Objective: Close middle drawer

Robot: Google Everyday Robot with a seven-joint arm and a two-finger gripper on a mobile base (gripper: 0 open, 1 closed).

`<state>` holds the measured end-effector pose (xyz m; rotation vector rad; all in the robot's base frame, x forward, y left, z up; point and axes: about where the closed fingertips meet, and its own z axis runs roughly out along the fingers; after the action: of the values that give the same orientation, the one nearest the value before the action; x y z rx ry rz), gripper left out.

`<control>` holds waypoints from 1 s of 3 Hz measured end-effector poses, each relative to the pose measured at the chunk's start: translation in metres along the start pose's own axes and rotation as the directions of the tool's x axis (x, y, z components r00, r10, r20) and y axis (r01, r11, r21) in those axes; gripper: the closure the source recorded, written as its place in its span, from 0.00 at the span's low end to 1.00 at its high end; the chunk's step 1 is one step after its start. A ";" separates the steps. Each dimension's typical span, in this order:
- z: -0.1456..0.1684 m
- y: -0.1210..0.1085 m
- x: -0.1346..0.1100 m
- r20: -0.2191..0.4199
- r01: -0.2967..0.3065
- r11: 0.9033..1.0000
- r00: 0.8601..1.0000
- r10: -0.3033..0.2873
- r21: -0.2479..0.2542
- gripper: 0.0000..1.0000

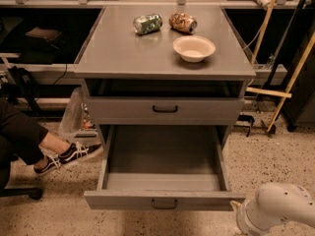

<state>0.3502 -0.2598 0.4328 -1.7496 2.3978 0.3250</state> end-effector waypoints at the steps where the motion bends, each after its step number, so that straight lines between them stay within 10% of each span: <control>1: 0.030 0.005 -0.008 -0.015 0.034 0.995 0.999 -0.036 -0.095 0.00; 2: 0.073 -0.002 -0.026 0.007 0.097 0.974 0.995 -0.097 -0.205 0.00; 3: 0.095 -0.036 -0.058 0.038 0.159 0.966 0.987 -0.155 -0.203 0.00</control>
Offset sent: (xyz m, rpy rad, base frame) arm 0.0401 0.0792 -0.1267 0.1557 0.2614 0.2759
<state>0.4018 -0.1917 0.3531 -1.9973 2.2614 0.5858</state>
